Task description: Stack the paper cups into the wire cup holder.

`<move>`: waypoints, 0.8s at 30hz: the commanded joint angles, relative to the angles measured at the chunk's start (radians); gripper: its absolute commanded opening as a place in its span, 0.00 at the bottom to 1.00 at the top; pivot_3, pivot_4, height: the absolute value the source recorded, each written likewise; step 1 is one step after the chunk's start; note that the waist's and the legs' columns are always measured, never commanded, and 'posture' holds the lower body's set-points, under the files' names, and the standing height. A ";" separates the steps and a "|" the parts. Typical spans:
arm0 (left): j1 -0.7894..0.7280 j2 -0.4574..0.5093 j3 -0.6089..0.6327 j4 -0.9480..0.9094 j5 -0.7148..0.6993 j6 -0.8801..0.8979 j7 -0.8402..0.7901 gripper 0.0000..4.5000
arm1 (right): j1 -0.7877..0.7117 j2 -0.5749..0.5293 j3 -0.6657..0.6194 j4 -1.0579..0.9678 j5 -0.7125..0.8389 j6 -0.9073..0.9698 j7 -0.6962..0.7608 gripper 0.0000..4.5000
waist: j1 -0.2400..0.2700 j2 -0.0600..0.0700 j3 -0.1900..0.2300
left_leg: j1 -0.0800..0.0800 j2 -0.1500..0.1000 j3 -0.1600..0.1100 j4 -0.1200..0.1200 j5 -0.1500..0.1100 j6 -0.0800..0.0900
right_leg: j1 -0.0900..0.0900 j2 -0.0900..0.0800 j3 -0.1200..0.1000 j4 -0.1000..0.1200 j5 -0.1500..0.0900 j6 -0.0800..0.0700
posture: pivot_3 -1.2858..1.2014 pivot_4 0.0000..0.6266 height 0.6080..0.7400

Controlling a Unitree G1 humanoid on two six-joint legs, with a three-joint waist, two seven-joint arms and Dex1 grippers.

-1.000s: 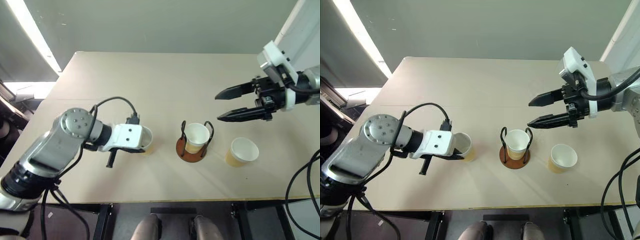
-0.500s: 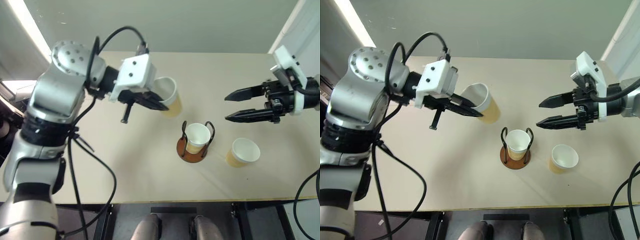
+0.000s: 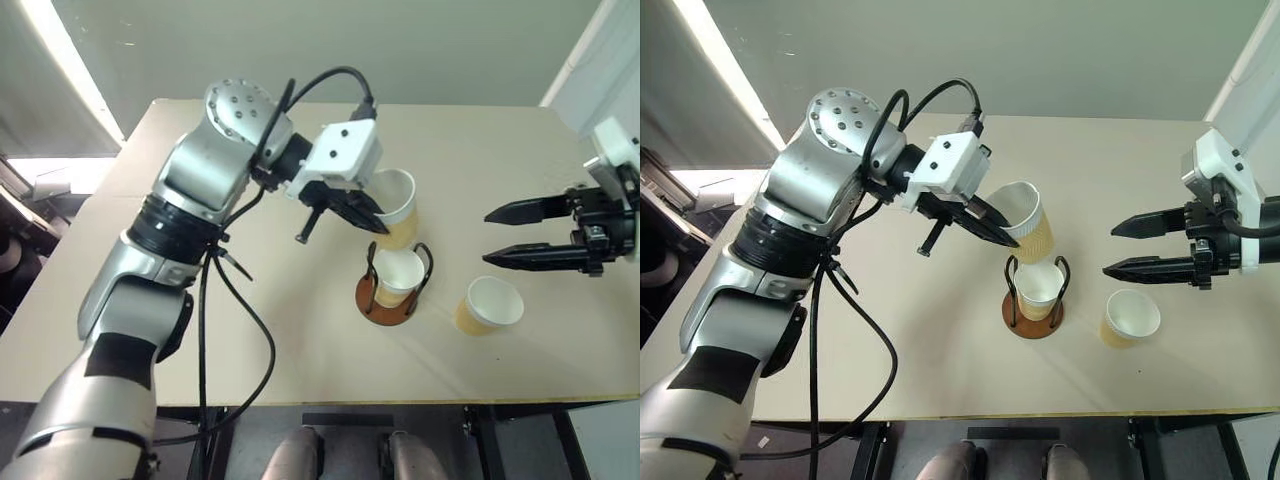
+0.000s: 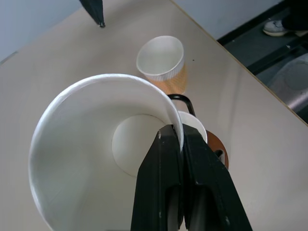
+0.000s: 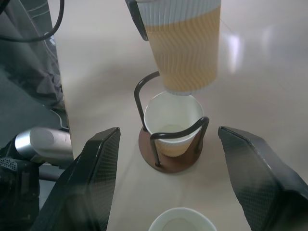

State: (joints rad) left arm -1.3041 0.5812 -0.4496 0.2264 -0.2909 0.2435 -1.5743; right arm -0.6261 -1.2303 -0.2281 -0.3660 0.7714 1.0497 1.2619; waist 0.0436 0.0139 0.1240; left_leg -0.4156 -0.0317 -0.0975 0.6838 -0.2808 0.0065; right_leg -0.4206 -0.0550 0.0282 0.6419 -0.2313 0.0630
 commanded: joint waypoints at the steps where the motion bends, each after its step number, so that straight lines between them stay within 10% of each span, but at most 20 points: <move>1: -0.038 -0.010 -0.031 0.019 -0.026 -0.055 -0.040 0.00 | 0.019 -0.018 -0.076 -0.040 0.034 0.006 -0.036 0.75 | 0.000 0.000 0.000 | 0.000 0.000 0.000 0.000 0.000 0.000 | 0.000 0.000 0.000 0.000 0.000 0.000 | 0.52 0.24 1.00; 24: 0.035 -0.072 -0.186 0.086 0.072 -0.212 -0.038 0.00 | 0.103 -0.045 -0.130 -0.080 0.112 0.008 -0.125 0.75 | 0.010 0.000 0.000 | -0.001 0.000 0.000 0.004 0.000 0.001 | 0.000 0.000 0.000 0.001 0.000 0.002 | 0.52 0.24 1.00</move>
State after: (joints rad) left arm -1.2652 0.5215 -0.6500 0.2972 -0.2546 0.0677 -1.5774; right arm -0.5184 -1.2507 -0.3128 -0.4364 0.8751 1.0741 1.1395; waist 0.0536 0.0140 0.1240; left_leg -0.4171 -0.0320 -0.0974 0.6879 -0.2811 0.0077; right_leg -0.4207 -0.0549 0.0281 0.6429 -0.2311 0.0650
